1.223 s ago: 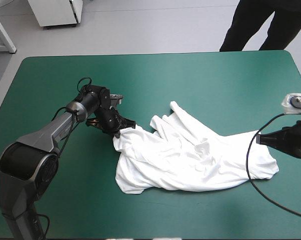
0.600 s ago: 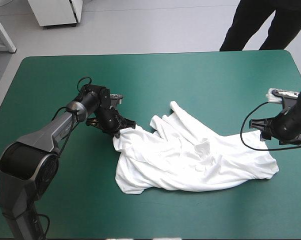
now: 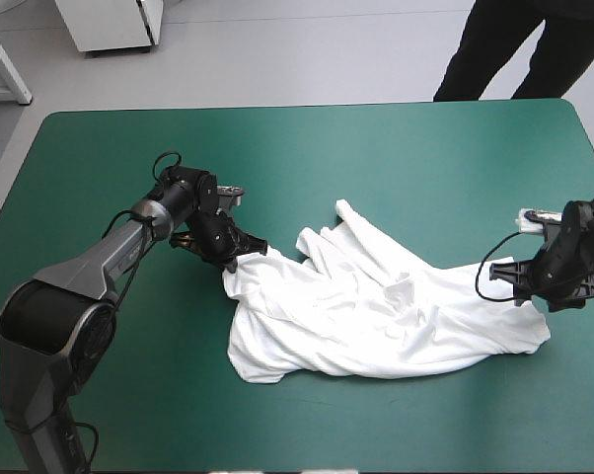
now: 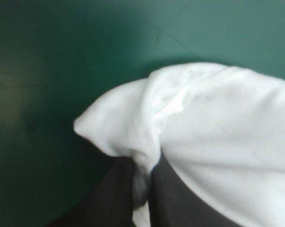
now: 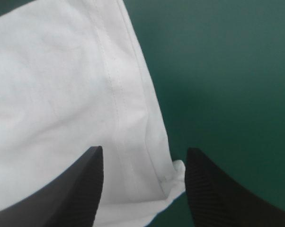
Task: Fold the cloth
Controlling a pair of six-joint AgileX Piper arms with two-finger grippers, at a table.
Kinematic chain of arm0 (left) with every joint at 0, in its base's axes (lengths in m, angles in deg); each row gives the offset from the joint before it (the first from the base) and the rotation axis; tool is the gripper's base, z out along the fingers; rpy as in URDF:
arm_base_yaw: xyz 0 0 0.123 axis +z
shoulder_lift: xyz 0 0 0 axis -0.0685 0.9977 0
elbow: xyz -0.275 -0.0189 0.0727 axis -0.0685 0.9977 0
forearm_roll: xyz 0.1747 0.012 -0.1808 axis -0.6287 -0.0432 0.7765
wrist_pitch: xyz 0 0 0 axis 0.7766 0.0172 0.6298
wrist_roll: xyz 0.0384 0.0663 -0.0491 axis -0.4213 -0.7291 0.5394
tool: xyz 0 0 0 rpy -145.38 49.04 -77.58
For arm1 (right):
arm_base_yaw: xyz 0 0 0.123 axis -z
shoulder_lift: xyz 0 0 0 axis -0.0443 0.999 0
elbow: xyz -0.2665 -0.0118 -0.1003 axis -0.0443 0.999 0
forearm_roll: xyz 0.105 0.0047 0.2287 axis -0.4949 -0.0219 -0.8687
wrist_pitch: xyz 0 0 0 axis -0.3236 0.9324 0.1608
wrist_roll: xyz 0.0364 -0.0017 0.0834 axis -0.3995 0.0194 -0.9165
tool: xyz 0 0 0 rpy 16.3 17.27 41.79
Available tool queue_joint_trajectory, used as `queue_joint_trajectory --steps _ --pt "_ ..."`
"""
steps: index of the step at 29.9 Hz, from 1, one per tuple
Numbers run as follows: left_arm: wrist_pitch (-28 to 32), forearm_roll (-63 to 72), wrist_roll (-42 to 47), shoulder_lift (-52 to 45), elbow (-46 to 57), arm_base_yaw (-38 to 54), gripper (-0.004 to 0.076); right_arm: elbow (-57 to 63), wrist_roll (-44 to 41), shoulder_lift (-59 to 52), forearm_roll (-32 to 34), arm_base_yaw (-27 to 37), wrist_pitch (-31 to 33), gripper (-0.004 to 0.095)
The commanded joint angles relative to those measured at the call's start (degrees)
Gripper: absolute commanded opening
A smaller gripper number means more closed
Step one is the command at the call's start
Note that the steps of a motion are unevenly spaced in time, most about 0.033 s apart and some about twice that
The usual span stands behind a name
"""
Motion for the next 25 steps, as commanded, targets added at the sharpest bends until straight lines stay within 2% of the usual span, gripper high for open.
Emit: queue_joint_trajectory --steps 1,5,12,14,15,17,18,25 --pt "-0.53 -2.18 -0.24 -1.54 -0.68 0.09 -0.0022 3.22 0.53 -1.62 -0.14 0.52 -6.57 0.0444" --pt "-0.63 -2.18 -0.24 -1.54 -0.68 0.09 -0.0022 5.9 0.18 -0.09 0.26 0.84 -9.98 0.0445" --pt "-0.63 -2.18 -0.24 -1.54 -0.68 0.09 -0.0022 6.14 0.92 5.29 -1.4 2.3 -10.53 0.0439" --pt "-0.63 -2.18 -0.24 -1.54 -0.68 0.09 -0.0022 6.14 0.92 5.66 -2.11 2.3 -10.67 0.0376" --pt "-0.63 -2.18 -0.24 -1.54 -0.68 0.09 -0.0022 6.14 0.92 5.66 -2.11 2.3 -10.67 0.03" --pt "-0.63 -2.18 -0.24 -1.54 -0.68 0.09 -0.0022 6.14 1.04 5.66 -2.11 2.3 -9.98 0.0067" --pt "-0.63 -2.18 -0.24 -1.54 -0.68 0.09 -0.0022 6.14 1.7 5.66 -2.11 2.3 -9.44 -0.0015" --pt "-1.54 -2.65 -3.12 -2.16 -3.08 0.09 -0.0022 6.14 1.36 -0.12 -3.08 2.3 -7.87 -0.0017"
